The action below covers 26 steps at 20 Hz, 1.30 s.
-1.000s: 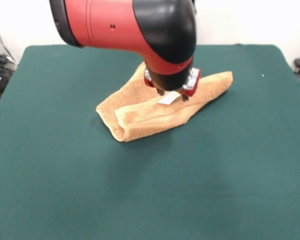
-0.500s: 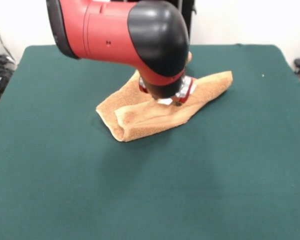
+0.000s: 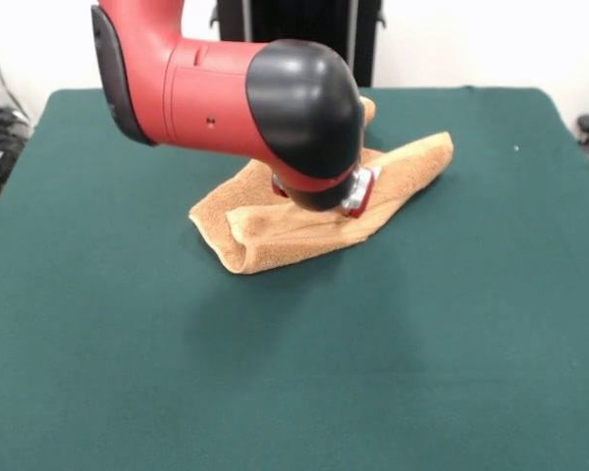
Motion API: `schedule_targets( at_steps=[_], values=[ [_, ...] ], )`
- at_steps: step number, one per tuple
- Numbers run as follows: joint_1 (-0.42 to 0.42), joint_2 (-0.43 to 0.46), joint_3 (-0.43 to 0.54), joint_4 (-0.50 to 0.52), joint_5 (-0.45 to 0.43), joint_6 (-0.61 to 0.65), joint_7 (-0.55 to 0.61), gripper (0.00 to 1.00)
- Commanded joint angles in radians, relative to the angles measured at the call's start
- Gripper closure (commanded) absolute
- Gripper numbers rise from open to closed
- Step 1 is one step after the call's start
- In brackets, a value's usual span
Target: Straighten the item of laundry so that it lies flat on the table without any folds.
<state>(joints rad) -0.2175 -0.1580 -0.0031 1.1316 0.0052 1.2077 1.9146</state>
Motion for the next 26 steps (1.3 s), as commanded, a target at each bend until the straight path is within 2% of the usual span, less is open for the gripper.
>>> schedule_targets(
  at_steps=[1, 18, 19, 26],
  values=[
    [0.048, 0.105, 0.054, -0.014, 0.032, -0.070, 0.189, 0.00],
    [0.051, 0.109, 0.055, -0.033, 0.027, -0.032, 0.180, 0.00],
    [0.052, 0.110, 0.055, -0.037, 0.027, -0.030, 0.178, 1.00],
    [0.053, 0.105, 0.054, -0.029, 0.027, -0.044, 0.159, 1.00]
  ],
)
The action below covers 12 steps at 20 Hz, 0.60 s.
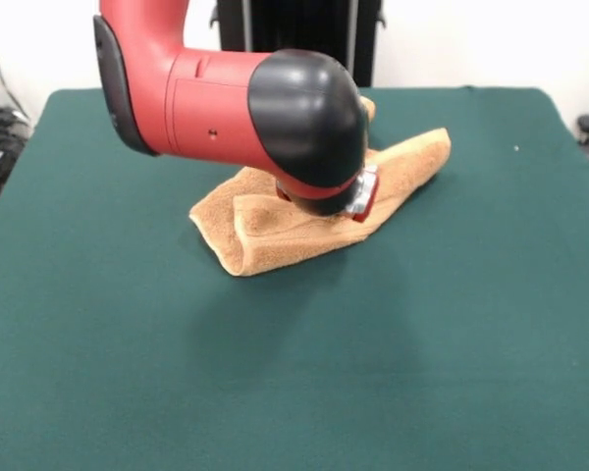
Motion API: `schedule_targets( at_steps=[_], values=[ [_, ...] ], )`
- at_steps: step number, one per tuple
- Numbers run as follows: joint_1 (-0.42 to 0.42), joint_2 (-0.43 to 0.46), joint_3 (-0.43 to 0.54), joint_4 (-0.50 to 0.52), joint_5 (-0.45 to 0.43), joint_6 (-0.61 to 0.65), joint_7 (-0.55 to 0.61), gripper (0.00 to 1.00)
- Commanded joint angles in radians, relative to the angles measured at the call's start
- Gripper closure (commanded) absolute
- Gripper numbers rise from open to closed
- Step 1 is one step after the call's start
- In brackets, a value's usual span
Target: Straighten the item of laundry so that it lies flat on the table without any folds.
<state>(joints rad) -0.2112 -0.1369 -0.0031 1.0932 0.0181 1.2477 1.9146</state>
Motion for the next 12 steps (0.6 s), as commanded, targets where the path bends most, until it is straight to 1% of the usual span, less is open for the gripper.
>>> schedule_targets(
  at_steps=[1, 7, 11, 12],
  values=[
    [0.047, 0.085, 0.054, 0.004, 0.011, -0.076, 0.155, 1.00],
    [0.046, 0.084, 0.053, 0.004, 0.007, -0.061, 0.147, 1.00],
    [0.069, 0.067, 0.022, -0.006, -0.018, -0.029, 0.165, 1.00],
    [0.067, 0.039, 0.021, 0.006, -0.015, -0.009, 0.159, 1.00]
  ],
)
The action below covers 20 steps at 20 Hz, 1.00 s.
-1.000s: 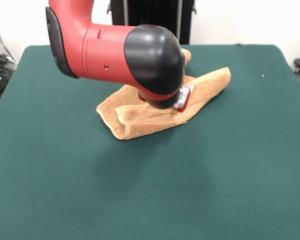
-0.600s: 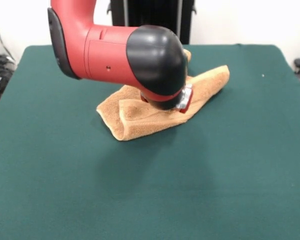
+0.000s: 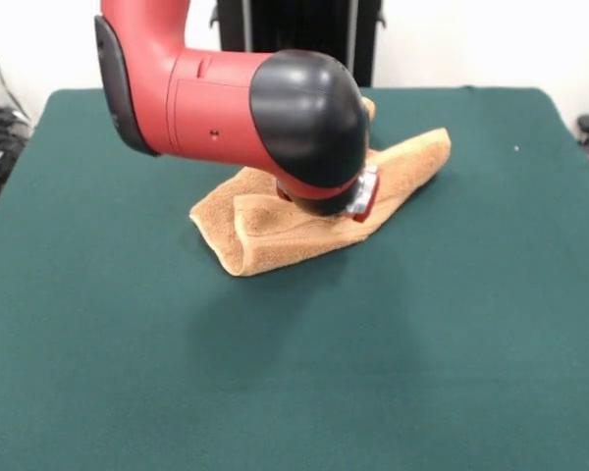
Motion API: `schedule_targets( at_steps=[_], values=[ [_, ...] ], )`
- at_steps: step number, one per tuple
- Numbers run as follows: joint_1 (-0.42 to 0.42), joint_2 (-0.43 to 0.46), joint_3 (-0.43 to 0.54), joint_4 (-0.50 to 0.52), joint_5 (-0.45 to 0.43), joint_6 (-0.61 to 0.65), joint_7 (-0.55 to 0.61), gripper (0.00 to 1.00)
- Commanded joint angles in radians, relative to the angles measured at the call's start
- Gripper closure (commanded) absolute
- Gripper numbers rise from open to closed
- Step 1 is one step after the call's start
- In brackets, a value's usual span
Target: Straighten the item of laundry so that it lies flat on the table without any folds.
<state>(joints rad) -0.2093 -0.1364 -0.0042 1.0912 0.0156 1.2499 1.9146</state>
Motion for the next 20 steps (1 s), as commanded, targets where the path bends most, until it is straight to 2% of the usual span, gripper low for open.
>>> schedule_targets(
  at_steps=[1, 4, 7, 14, 20],
  values=[
    [0.065, 0.018, 0.019, 0.006, -0.013, 0.010, 0.153, 1.00],
    [0.062, -0.041, 0.013, -0.011, -0.011, 0.069, 0.135, 1.00],
    [0.058, -0.061, 0.022, -0.040, 0.001, 0.046, 0.135, 1.00],
    [0.035, -0.115, 0.061, 0.038, 0.036, -0.128, 0.128, 1.00],
    [0.001, -0.153, 0.112, 0.100, 0.068, -0.401, 0.138, 1.00]
  ],
)
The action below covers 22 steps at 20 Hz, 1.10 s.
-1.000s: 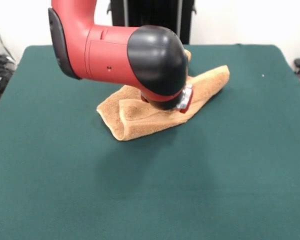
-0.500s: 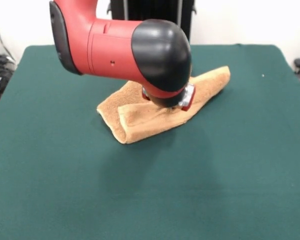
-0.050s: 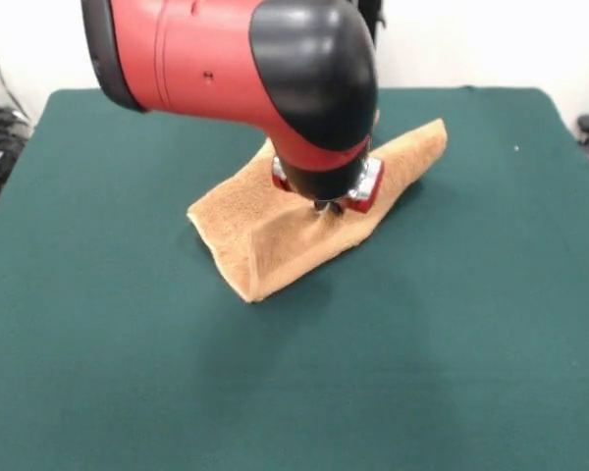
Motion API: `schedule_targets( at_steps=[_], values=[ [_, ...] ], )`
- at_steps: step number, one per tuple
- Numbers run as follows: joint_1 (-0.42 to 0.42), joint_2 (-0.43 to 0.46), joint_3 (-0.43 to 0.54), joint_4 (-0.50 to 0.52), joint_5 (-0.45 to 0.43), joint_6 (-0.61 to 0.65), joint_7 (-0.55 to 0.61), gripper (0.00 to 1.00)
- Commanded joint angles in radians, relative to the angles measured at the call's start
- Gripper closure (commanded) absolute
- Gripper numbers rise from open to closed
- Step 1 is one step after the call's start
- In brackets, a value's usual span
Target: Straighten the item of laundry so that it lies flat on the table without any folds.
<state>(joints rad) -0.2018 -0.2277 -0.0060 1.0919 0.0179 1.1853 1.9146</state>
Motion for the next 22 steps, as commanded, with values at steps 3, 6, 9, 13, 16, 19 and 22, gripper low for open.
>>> schedule_targets(
  at_steps=[3, 6, 9, 13, 16, 19, 22],
  values=[
    [-0.018, -0.062, 0.143, 0.123, 0.095, -0.486, 0.174, 1.00],
    [-0.038, -0.045, 0.198, 0.161, 0.132, -0.694, 0.220, 1.00],
    [-0.063, -0.021, 0.255, 0.188, 0.149, -0.866, 0.237, 1.00],
    [-0.091, 0.019, 0.298, 0.188, 0.143, -1.000, 0.224, 1.00],
    [-0.094, 0.053, 0.302, 0.161, 0.135, -1.035, 0.201, 1.00],
    [-0.087, 0.072, 0.270, 0.131, 0.131, -0.994, 0.161, 1.00],
    [-0.028, 0.112, 0.150, 0.043, 0.128, -0.835, 0.123, 1.00]
  ],
)
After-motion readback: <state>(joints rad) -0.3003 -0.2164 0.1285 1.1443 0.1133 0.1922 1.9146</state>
